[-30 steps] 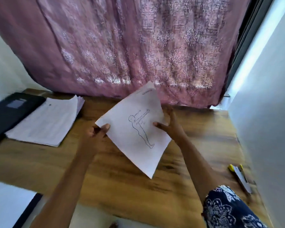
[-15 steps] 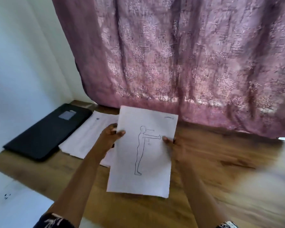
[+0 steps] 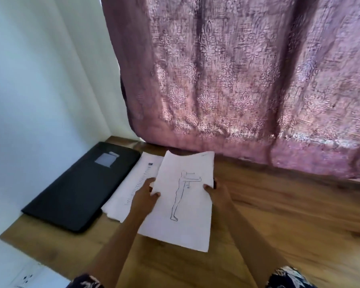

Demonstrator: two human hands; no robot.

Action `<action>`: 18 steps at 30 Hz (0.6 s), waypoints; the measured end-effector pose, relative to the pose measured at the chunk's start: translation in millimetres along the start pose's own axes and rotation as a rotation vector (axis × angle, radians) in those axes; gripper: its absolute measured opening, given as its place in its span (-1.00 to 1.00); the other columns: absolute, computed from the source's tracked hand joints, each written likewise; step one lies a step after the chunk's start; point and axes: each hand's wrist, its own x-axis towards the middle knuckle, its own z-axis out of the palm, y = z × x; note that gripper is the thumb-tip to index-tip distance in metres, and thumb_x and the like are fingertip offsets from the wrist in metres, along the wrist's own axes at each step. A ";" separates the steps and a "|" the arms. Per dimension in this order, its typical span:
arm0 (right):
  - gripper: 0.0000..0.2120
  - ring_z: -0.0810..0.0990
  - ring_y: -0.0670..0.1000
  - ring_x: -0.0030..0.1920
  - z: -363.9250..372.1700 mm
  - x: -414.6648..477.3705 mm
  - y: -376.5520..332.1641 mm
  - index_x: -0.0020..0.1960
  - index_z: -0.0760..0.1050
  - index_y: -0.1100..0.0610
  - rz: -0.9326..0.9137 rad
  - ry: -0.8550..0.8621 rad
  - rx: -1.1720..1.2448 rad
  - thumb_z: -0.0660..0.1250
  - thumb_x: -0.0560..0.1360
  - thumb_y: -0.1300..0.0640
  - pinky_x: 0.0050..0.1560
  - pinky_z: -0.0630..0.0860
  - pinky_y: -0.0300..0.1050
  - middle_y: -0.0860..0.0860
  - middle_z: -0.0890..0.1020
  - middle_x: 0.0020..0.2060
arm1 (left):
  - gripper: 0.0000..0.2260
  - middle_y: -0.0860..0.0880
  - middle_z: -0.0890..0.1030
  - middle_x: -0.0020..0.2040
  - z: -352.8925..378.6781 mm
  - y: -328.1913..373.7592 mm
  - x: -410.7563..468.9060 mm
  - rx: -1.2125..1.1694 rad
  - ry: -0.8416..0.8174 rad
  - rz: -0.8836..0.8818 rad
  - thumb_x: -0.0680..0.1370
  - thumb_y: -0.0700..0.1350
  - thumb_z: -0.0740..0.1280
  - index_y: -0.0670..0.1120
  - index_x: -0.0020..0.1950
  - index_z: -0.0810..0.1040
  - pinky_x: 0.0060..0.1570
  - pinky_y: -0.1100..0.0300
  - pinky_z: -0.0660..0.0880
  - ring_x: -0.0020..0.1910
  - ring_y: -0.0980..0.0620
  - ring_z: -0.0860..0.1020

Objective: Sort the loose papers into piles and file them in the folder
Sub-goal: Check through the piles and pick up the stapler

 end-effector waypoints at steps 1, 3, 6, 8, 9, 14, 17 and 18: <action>-0.67 0.61 0.13 0.04 5.8 6.0 2.9 0.29 0.44 0.24 0.020 0.002 -0.052 0.32 0.55 0.21 0.10 0.56 0.05 0.14 0.60 0.18 | -0.48 -0.04 0.45 0.40 2.9 -8.3 4.1 0.091 -0.001 0.016 0.59 -0.03 0.31 0.04 0.52 0.22 0.17 0.13 0.45 0.26 -0.03 0.49; -0.60 0.60 0.13 0.10 15.9 11.7 7.2 0.35 0.40 0.18 0.030 0.020 -0.176 0.32 0.54 0.18 0.11 0.54 -0.01 0.11 0.58 0.21 | -0.42 -0.02 0.35 0.48 6.8 -27.5 10.5 0.259 -0.011 0.081 0.61 0.10 0.22 0.05 0.58 0.08 0.36 0.01 0.30 0.43 -0.06 0.36; -0.43 0.52 0.16 0.19 25.9 8.3 15.8 0.47 0.25 0.12 -0.050 0.108 -0.450 0.34 0.52 0.10 0.17 0.47 -0.02 0.12 0.51 0.28 | -0.32 -0.02 0.21 0.55 13.3 -56.0 17.6 0.465 -0.039 0.176 0.52 0.30 -0.17 0.02 0.57 0.12 0.48 -0.02 0.06 0.54 -0.04 0.15; -0.23 0.46 0.18 0.23 34.7 2.0 23.6 0.53 0.15 0.12 -0.209 0.244 -0.771 0.42 0.42 0.10 0.19 0.45 0.07 0.15 0.42 0.34 | -0.24 0.02 0.13 0.57 16.8 -65.6 22.5 0.511 -0.041 0.216 0.45 0.31 -0.29 0.03 0.57 0.13 0.49 0.01 -0.02 0.56 0.00 0.06; -0.16 0.46 0.18 0.24 41.1 -2.1 25.1 0.52 0.18 0.11 -0.318 0.240 -0.916 0.48 0.33 0.12 0.19 0.46 0.13 0.15 0.41 0.36 | -0.24 0.04 0.12 0.57 17.6 -68.0 24.0 0.516 -0.034 0.228 0.44 0.31 -0.30 0.04 0.57 0.12 0.49 0.02 -0.04 0.56 0.02 0.04; -0.41 0.30 0.09 0.45 73.9 13.4 18.6 0.40 0.39 0.05 -0.630 -0.112 -1.219 0.30 0.42 -0.13 0.32 0.23 0.31 0.06 0.36 0.45 | -0.08 0.13 -0.14 0.55 18.5 -70.4 31.2 0.562 -0.097 0.230 0.30 0.46 -0.55 0.12 0.57 -0.09 0.49 0.05 -0.16 0.54 0.08 -0.18; -0.26 0.24 0.09 0.49 76.6 40.6 19.2 0.49 0.27 0.02 -0.433 -0.255 -1.292 -0.21 0.49 -0.34 0.39 0.12 0.32 0.04 0.25 0.50 | -0.06 0.18 -0.21 0.51 15.2 -72.8 32.3 0.528 -0.137 0.209 0.24 0.51 -0.55 0.15 0.55 -0.16 0.48 0.07 -0.20 0.51 0.13 -0.24; -0.23 0.28 0.08 0.47 75.1 46.5 22.6 0.49 0.27 0.02 -0.391 -0.237 -1.289 -0.26 0.49 -0.35 0.37 0.16 0.34 0.03 0.28 0.49 | -0.06 0.20 -0.19 0.52 13.0 -74.4 34.3 0.500 -0.147 0.201 0.24 0.52 -0.53 0.16 0.55 -0.16 0.48 0.08 -0.19 0.53 0.13 -0.21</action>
